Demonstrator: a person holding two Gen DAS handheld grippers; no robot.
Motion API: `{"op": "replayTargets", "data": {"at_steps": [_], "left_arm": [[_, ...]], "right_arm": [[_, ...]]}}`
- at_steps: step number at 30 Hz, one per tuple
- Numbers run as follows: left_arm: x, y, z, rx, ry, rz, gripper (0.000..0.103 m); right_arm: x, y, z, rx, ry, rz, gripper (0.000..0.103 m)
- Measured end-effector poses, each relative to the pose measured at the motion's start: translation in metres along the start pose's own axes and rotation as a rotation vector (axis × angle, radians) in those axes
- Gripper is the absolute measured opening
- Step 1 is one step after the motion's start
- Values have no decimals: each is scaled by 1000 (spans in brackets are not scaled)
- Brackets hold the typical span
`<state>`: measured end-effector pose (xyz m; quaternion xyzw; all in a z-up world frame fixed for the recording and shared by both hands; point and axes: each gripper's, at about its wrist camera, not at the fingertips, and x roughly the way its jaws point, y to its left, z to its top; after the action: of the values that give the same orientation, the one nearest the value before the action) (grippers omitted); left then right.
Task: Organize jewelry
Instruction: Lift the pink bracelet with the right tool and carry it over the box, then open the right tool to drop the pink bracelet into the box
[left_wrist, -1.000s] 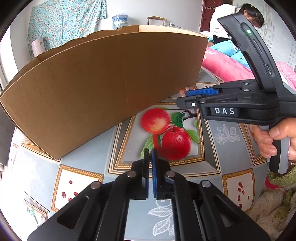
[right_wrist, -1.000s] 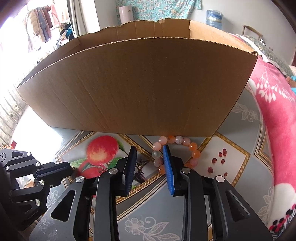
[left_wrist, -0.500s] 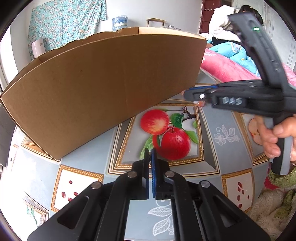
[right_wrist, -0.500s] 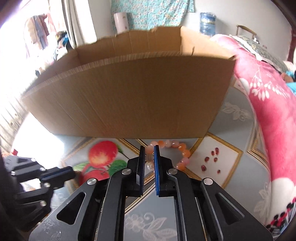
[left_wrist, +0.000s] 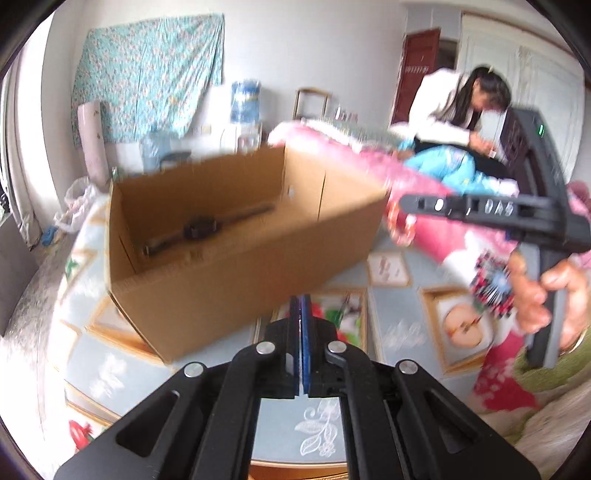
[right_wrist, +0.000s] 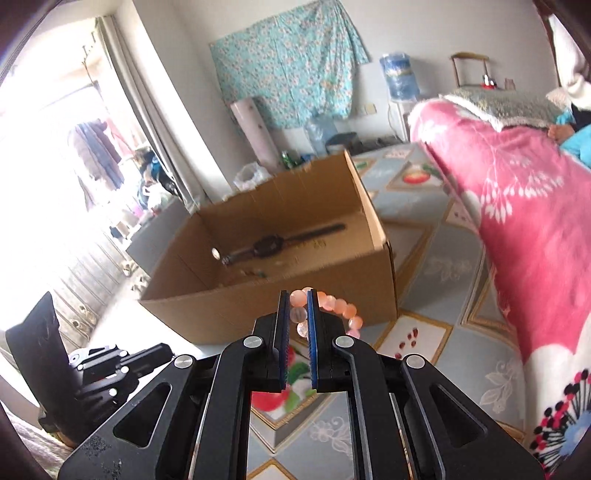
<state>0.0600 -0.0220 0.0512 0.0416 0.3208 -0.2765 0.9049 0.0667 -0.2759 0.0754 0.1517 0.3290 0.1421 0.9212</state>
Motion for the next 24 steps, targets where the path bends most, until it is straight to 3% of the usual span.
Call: {"op": "replayTargets", "data": {"at_steps": [6, 10, 14, 18, 24], "left_arm": [[-32, -1, 46, 65, -147, 19, 0], [-22, 12, 72, 50, -153, 26, 0], [19, 39, 88, -48, -38, -1, 1], [75, 67, 86, -171, 137, -55, 1], [116, 78, 74, -201, 274, -69, 1]], "right_arm": [[-16, 21, 34, -53, -106, 101, 7], [-10, 31, 58, -98, -142, 156, 7], [14, 27, 74, -120, -129, 162, 7], [49, 15, 83, -103, -46, 185, 7], [85, -2, 85, -77, 82, 158, 7]]}}
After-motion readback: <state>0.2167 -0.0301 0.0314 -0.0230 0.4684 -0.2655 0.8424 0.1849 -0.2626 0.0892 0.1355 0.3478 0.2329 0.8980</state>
